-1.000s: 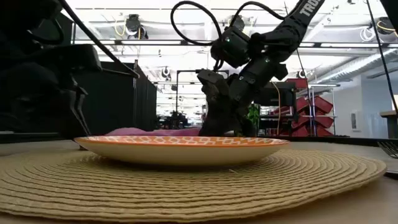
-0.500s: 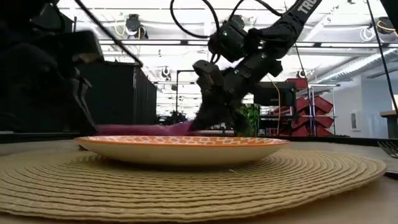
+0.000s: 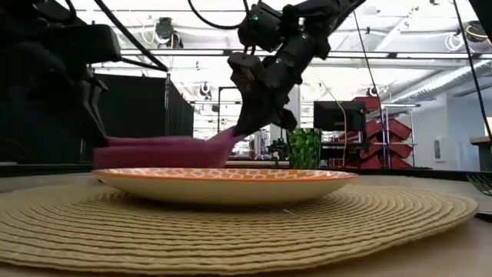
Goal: Set table place
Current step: Fold the purple table napkin
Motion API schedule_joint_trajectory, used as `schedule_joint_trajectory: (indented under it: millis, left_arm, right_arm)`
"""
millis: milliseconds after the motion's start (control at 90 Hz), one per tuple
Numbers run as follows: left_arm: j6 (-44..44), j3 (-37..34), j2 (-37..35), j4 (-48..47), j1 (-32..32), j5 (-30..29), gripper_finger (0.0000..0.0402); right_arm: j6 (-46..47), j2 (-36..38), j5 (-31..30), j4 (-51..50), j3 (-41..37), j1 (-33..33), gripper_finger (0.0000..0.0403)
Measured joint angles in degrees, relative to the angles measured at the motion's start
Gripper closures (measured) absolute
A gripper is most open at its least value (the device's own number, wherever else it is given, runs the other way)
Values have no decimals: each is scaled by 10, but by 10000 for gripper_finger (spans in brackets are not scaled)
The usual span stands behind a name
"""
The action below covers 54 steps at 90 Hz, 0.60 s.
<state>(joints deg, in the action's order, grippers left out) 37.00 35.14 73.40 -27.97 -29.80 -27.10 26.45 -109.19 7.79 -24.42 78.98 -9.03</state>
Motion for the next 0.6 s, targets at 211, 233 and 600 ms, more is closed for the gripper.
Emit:
schedule_joint_trajectory:
  millis: [211,233,600]
  left_arm:
    - [1,0,-53,0,8,4,401]
    - [1,0,-59,0,11,1,401]
    - [-35,0,-87,46,29,7,401]
  right_arm:
    - [9,0,38,-10,11,-47,403]
    - [10,0,41,-10,11,-51,403]
    - [4,0,59,-8,11,-62,403]
